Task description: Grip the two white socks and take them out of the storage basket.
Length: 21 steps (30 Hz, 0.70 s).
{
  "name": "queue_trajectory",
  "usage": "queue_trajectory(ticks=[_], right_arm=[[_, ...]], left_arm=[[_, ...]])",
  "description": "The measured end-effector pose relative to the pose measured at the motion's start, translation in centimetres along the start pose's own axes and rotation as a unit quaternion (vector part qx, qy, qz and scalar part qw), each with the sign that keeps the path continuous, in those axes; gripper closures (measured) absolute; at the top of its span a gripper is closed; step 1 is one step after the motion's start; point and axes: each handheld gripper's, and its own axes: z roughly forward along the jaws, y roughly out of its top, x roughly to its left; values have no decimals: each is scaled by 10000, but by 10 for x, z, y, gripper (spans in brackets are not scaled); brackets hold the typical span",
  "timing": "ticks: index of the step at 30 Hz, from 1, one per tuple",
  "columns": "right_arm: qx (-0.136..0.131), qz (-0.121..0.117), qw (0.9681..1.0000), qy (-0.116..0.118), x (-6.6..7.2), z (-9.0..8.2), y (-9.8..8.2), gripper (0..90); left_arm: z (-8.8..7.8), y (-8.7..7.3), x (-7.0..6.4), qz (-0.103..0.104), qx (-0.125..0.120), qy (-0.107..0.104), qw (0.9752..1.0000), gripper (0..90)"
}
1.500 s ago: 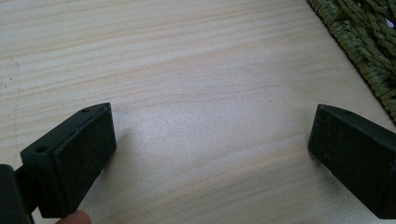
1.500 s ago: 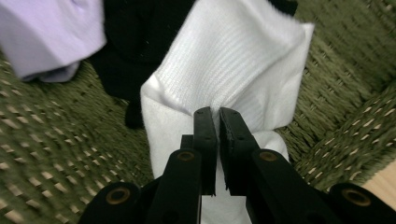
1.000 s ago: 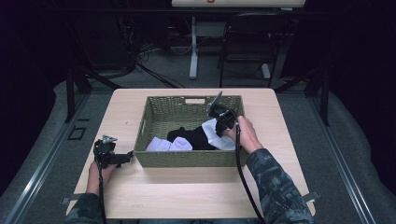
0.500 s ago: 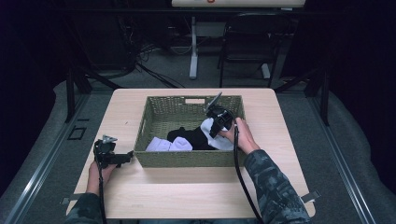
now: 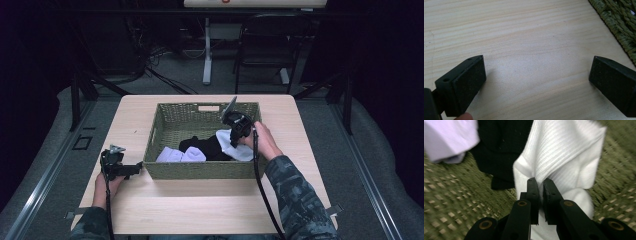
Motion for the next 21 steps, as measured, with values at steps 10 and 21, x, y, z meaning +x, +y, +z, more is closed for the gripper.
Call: queue_trajectory(ticks=[10, 21], right_arm=[[-125, 82, 9998, 137, -2, -42, 1, 847], [-289, 75, 9995, 64, -1, -76, 7, 847]], left_arm=[[0, 0, 0, 4, 13, -19, 10000, 5], [0, 0, 0, 6, 14, -18, 10000, 5]])
